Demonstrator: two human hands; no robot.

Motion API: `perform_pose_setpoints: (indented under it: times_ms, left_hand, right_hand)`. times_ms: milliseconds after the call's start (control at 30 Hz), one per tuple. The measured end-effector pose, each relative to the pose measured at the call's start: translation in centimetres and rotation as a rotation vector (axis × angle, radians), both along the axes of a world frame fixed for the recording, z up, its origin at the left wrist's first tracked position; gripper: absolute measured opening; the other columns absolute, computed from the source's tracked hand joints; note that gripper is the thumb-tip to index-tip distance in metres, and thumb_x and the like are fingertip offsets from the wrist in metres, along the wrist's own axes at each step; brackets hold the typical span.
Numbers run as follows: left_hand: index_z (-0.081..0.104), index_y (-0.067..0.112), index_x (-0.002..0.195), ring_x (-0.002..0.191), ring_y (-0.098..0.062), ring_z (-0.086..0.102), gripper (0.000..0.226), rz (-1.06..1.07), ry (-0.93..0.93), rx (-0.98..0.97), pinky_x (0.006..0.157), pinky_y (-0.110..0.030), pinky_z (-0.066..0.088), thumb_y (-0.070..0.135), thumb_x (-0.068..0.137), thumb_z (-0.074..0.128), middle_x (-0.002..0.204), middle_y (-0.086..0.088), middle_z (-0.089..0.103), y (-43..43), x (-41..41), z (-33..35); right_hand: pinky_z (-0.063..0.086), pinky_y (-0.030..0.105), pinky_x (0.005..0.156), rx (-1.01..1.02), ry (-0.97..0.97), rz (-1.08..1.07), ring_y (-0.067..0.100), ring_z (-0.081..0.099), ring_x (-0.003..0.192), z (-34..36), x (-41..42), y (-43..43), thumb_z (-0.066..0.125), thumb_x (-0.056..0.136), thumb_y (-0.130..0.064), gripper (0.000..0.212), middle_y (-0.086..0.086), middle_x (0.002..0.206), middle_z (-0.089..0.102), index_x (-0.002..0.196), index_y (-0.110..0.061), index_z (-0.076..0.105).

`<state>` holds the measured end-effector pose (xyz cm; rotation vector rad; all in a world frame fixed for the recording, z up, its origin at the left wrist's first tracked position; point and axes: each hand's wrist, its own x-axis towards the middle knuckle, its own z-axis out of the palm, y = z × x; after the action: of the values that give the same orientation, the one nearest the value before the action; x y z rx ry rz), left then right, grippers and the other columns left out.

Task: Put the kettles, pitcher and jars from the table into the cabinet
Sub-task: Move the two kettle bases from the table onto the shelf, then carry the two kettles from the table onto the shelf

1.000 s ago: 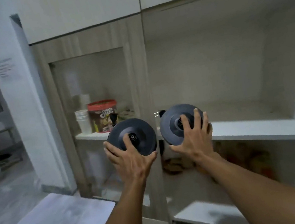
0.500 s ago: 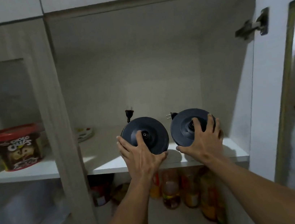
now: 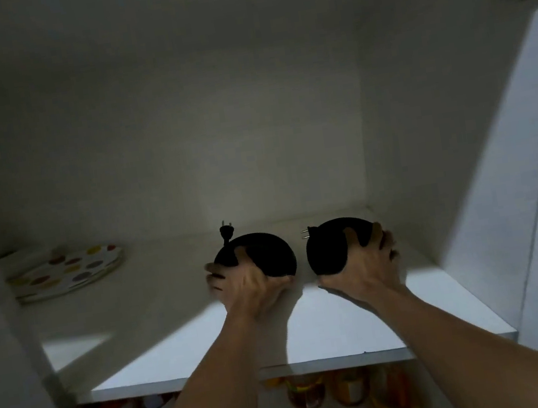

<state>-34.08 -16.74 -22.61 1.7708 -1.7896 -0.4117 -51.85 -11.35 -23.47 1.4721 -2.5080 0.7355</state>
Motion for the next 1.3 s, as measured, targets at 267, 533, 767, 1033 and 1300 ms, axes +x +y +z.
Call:
perform_pose_setpoints:
  times_ms: [267, 533, 767, 1033, 1300]
  left_hand:
    - [-0.003, 0.032, 0.156, 0.146, -0.047, 0.014, 0.144, -0.018, -0.099, 0.315, 0.12, -0.054, 0.017, 0.07, 0.046, 0.082, 0.157, -0.03, 0.009, -6.9, -1.5, -0.2]
    - [-0.005, 0.033, 0.156, 0.148, -0.048, 0.005, 0.141, -0.046, -0.072, 0.3, 0.121, -0.053, 0.012, 0.068, 0.052, 0.083, 0.159, -0.031, -0.003, -7.2, -1.5, -0.4]
    - [-0.003, 0.02, 0.155, 0.145, -0.047, 0.013, 0.13, -0.127, 0.003, 0.146, 0.118, -0.048, 0.02, 0.068, 0.063, 0.075, 0.156, -0.029, 0.007, -4.3, 1.1, -1.5]
    - [0.036, 0.007, 0.142, 0.13, -0.034, 0.044, 0.071, -0.033, -0.231, -0.212, 0.11, -0.043, 0.033, 0.049, 0.09, 0.06, 0.143, -0.017, 0.044, 5.6, 5.0, -1.8]
    - [0.044, 0.011, 0.136, 0.128, -0.034, 0.046, 0.059, 0.253, -0.374, -0.294, 0.112, -0.046, 0.035, 0.048, 0.092, 0.055, 0.139, -0.015, 0.048, 19.5, 17.7, -2.5]
  right_hand:
    - [0.03, 0.055, 0.107, 0.178, -0.176, 0.021, 0.04, 0.035, 0.136, -1.7, -1.5, -7.6, 0.047, 0.032, -0.098, 0.119, 0.006, 0.147, 0.044, 0.139, -0.045, 0.037]
    - [0.025, 0.055, 0.114, 0.204, -0.203, 0.064, 0.042, 0.015, 0.145, -1.0, -1.6, -6.7, 0.053, 0.042, -0.093, 0.128, 0.011, 0.159, 0.022, 0.151, -0.038, 0.018]
    - [0.015, 0.058, 0.117, 0.193, -0.098, 0.081, 0.047, 0.005, 0.147, 0.1, 0.0, -5.0, 0.058, 0.069, -0.08, 0.115, 0.018, 0.16, 0.015, 0.155, -0.023, 0.008]
    - [0.02, 0.059, 0.116, -0.027, 0.027, 0.284, 0.047, 0.021, 0.143, 0.3, 4.7, 0.5, 0.056, 0.088, -0.057, 0.078, 0.02, 0.152, 0.034, 0.147, -0.01, 0.033]
    - [0.013, 0.056, 0.119, -0.103, 0.033, 0.628, 0.042, 0.017, 0.146, -0.4, 17.3, 8.3, 0.05, 0.095, -0.049, 0.067, 0.018, 0.156, 0.028, 0.147, -0.01, 0.032]
